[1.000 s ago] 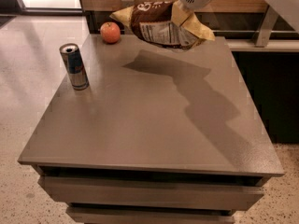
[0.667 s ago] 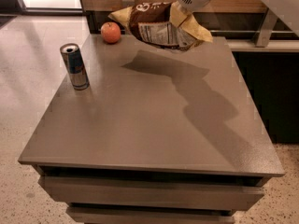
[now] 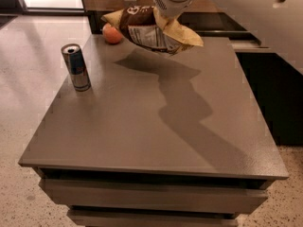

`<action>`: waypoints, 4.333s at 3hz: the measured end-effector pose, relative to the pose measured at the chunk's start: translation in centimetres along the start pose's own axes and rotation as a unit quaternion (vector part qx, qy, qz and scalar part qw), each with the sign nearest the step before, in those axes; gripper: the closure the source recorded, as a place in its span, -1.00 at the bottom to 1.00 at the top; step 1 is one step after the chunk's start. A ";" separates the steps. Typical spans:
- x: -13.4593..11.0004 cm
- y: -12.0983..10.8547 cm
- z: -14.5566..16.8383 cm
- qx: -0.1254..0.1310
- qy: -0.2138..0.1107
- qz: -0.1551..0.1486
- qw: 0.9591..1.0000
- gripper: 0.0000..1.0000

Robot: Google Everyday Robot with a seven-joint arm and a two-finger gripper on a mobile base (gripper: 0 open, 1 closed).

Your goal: Move brown chip bag near redbull can

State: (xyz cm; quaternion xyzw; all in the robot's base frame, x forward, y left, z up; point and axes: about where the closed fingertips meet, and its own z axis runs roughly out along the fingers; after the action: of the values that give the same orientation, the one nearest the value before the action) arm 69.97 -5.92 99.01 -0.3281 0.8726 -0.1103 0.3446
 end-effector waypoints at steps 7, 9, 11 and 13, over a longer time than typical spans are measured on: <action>-5.9 12.5 7.8 -0.065 0.002 0.045 0.997 1.00; -5.0 16.0 9.1 -0.105 0.026 0.027 0.994 0.17; -4.5 17.1 9.6 -0.122 0.036 0.023 0.992 -0.74; -4.0 16.9 9.7 -0.124 0.041 0.022 0.991 -1.00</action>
Offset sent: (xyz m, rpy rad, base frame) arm 0.0222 0.0737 -0.0095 0.0709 -0.0434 -0.1035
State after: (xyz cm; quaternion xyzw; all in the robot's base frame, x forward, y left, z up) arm 70.32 9.89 86.86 -0.3442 0.8998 -0.0072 0.2679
